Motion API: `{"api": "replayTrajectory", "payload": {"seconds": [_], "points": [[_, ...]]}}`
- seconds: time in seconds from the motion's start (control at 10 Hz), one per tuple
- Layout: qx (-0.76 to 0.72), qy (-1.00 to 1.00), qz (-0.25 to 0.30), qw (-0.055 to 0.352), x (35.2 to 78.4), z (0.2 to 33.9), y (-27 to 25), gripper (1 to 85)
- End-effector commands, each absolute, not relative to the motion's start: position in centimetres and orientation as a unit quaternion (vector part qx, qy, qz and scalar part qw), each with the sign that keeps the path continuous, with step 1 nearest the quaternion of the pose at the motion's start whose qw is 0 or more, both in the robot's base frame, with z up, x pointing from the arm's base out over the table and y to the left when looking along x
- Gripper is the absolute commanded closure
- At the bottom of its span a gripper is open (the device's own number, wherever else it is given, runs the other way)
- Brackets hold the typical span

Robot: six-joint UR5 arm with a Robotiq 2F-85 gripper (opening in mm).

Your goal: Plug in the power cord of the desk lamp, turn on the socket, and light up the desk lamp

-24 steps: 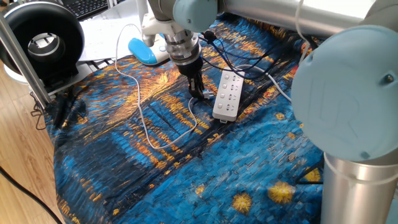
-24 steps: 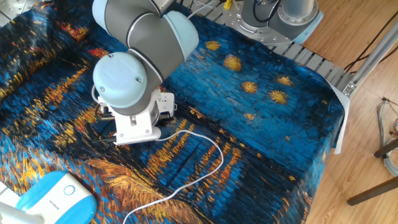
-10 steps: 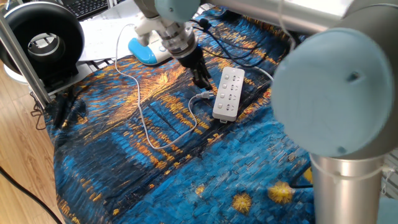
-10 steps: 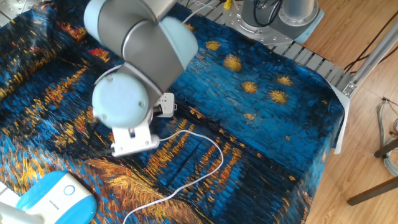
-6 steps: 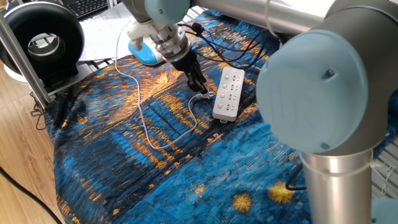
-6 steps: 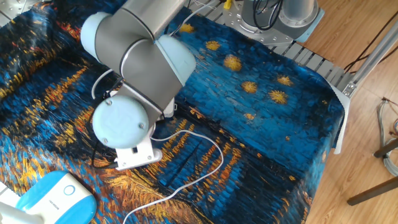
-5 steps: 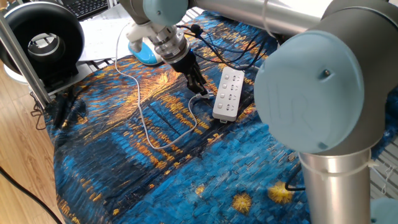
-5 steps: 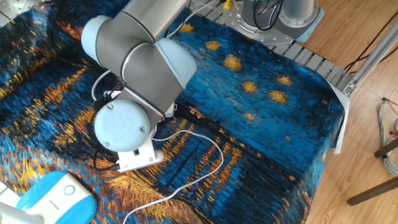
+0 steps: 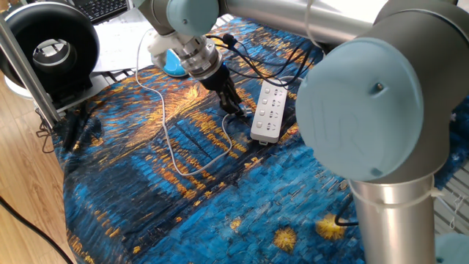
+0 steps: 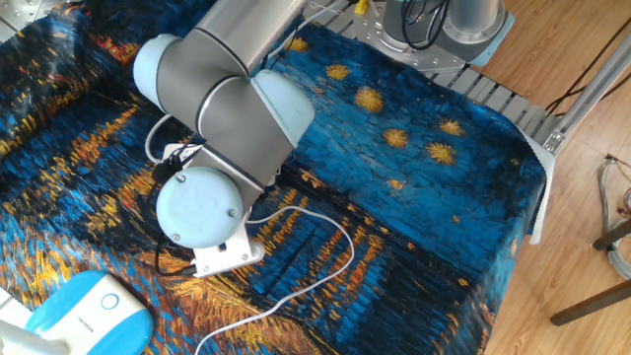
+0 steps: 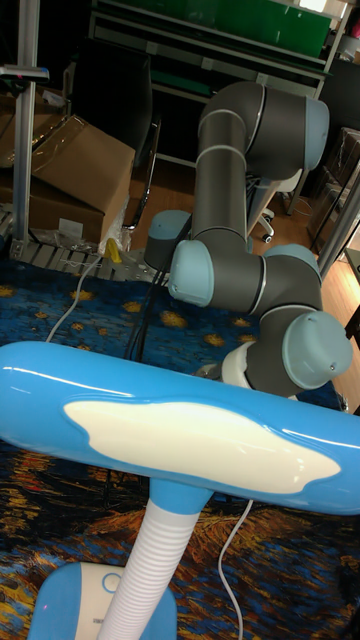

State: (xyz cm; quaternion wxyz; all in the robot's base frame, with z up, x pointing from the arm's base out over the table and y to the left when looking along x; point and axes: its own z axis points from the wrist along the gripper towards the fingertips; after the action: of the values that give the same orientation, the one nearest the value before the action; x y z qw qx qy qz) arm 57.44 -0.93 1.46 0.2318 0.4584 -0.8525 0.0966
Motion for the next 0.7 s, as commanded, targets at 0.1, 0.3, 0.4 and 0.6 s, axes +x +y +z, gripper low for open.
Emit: {"api": "replayTrajectory", "payload": {"seconds": [0.1, 0.3, 0.4, 0.6], "points": [[0.456, -0.851, 0.101, 0.238, 57.28, 0.97, -0.6, 44.7], [0.452, -0.852, 0.111, 0.241, 57.09, 0.68, -0.69, 46.0], [0.453, -0.852, 0.11, 0.239, 57.04, 0.4, -0.67, 46.0], [0.45, -0.852, 0.115, 0.241, 56.85, 0.1, -0.64, 46.7]]}}
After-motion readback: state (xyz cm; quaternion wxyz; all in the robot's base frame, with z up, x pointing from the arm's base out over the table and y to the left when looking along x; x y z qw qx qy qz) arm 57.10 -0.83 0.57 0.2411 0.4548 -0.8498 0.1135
